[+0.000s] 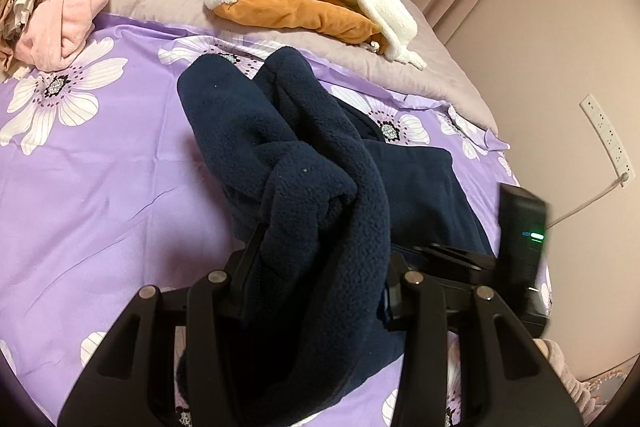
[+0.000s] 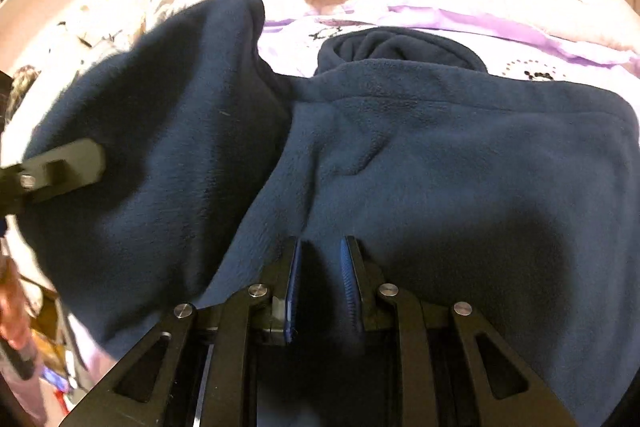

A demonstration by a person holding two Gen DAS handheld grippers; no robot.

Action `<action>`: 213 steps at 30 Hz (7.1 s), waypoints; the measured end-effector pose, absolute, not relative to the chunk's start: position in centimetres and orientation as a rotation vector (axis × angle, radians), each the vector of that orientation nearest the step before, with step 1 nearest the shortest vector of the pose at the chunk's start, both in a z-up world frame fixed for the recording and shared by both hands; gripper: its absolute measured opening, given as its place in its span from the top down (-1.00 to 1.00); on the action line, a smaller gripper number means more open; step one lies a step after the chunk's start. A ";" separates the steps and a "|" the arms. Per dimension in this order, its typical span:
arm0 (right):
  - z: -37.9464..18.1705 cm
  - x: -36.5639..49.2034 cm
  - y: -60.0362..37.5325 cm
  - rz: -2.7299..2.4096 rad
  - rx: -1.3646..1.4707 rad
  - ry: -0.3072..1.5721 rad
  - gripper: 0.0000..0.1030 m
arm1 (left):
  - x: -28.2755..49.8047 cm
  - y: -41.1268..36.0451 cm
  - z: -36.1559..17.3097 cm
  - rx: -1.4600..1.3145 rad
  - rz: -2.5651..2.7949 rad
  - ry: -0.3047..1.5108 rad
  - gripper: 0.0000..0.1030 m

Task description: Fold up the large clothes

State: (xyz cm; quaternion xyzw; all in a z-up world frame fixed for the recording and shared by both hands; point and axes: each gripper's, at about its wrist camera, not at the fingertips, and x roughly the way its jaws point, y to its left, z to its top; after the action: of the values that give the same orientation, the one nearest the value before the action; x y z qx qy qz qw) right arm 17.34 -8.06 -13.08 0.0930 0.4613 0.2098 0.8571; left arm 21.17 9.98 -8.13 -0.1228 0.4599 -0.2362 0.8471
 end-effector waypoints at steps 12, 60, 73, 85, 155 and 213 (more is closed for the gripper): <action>-16.7 14.3 -6.6 0.522 0.218 1.020 0.54 | 20.5 6.4 -8.1 -0.167 -0.515 0.978 0.15; -12.3 18.1 -15.4 0.773 0.926 0.869 -0.79 | 18.0 -3.1 -6.8 0.012 -0.568 0.954 -0.02; -11.3 18.6 -14.8 0.650 0.656 0.916 0.30 | 17.7 -3.2 -6.8 -0.009 -0.580 0.958 -0.12; -8.4 16.7 -17.5 0.578 0.623 0.796 0.40 | 14.4 -0.1 -1.6 -0.136 -0.622 0.873 -0.57; -5.0 14.5 -21.2 0.437 0.490 0.647 0.51 | 15.7 5.8 -3.3 -0.338 -0.734 0.799 -0.93; -12.0 25.4 -20.8 0.320 0.337 0.948 0.51 | 23.0 -6.9 -12.6 -0.094 -0.536 1.036 -0.97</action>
State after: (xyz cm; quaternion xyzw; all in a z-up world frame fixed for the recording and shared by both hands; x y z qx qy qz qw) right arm 25.42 -20.81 -12.05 0.1609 0.4522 0.1525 0.8639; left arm 23.02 -6.91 -12.58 -0.0445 0.4889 -0.2529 0.8337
